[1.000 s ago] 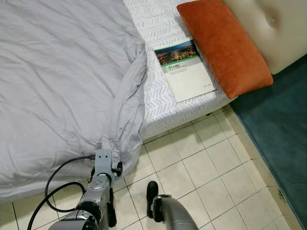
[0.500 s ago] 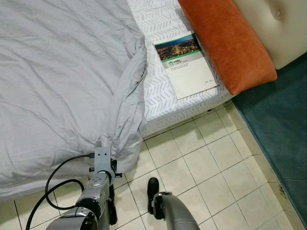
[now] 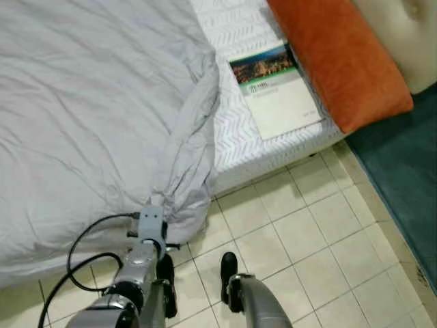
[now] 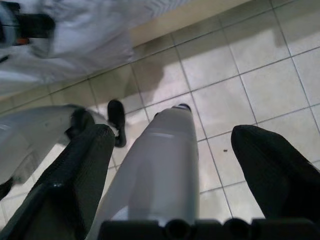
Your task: Clean up the room
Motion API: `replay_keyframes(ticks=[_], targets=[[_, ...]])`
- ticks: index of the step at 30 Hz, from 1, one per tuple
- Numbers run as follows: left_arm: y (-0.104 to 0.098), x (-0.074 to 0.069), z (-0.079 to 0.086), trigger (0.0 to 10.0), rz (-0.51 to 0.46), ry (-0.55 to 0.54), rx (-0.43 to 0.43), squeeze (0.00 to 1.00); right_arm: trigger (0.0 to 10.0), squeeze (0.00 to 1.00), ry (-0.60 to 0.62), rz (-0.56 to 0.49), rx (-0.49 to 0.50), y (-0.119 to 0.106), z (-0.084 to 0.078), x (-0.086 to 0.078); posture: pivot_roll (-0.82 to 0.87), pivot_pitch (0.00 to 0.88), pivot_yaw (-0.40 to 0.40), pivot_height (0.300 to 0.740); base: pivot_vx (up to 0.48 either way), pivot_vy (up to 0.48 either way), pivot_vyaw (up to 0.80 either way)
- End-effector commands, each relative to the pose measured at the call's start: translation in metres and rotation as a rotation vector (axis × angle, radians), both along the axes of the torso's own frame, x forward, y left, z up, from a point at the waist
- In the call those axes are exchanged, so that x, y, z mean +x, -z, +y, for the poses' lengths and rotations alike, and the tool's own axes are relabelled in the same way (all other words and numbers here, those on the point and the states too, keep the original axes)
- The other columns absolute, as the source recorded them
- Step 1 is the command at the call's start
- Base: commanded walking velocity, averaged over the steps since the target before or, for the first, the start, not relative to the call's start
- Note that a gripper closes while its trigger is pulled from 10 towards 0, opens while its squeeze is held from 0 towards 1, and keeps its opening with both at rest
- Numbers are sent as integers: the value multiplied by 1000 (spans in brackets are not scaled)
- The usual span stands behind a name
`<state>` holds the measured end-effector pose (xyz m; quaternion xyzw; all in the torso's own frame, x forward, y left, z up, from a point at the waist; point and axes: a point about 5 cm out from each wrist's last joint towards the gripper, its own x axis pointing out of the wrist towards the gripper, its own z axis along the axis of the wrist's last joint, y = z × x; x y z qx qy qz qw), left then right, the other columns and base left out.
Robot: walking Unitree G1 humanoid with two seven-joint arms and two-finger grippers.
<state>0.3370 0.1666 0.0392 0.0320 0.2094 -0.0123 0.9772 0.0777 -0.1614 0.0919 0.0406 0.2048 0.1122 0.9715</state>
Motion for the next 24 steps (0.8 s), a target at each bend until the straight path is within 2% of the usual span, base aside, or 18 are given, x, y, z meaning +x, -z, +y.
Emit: replay_keyframes(ticks=[1,3,4,6,8,9,11,13,16,17,18,20,21,22,24], targets=[[10,-7,-5,10000,40,28,7,0,10000,0,10,69,-13,11,-1,-6,-271,524,-65,740,0,0,0],[-7,6,-19,10000,-31,96,-37,0,10000,0,-6,34,2,16,-3,14,-263,411,-6,740,0,-206,0],[-7,6,-19,10000,-31,96,-37,0,10000,0,-6,34,2,16,-3,14,-263,411,-6,740,0,-412,0],[-19,13,-34,10000,-83,182,-41,0,10000,0,1,12,1,17,-10,26,-263,388,-5,740,0,-442,0],[-22,13,-52,10000,-84,285,-44,0,10000,0,27,3,-12,20,-18,30,-278,383,1,740,0,-463,0],[-22,13,-52,10000,-84,285,-44,0,10000,0,27,3,-12,20,-18,30,-278,383,1,740,0,-458,0],[-21,11,-67,10000,-70,369,-54,0,10000,0,17,-4,-24,20,-20,31,-294,385,3,740,0,-454,0],[-18,6,-87,10000,-42,486,-59,0,10000,0,10,-6,-26,19,-20,29,-308,395,4,740,0,-452,0],[-16,2,-96,10000,-23,545,-69,0,10000,0,9,-4,-26,19,-20,29,-308,395,4,740,0,-447,0],[-5,-17,-127,10000,50,821,-29,0,10000,0,-21,11,-25,19,-16,24,-339,417,11,740,292,-375,0],[-5,-17,-127,10000,50,821,-29,0,10000,0,-21,11,-25,19,-16,24,-339,417,11,740,292,-375,0],[3,-32,-143,10000,106,1006,12,0,10000,0,-35,16,-23,18,-14,22,-348,419,16,740,309,-187,0],[3,-32,-143,10000,106,1006,12,0,10000,0,-35,16,-23,18,-14,22,-348,419,16,740,326,0,0],[6,-38,-149,10000,135,1065,18,0,10000,0,-30,15,-23,18,-14,21,-352,422,20,740,0,0,0],[8,-42,-154,10000,158,1107,22,0,10000,0,-24,14,-23,17,-15,21,-354,423,22,740,0,0,0]])
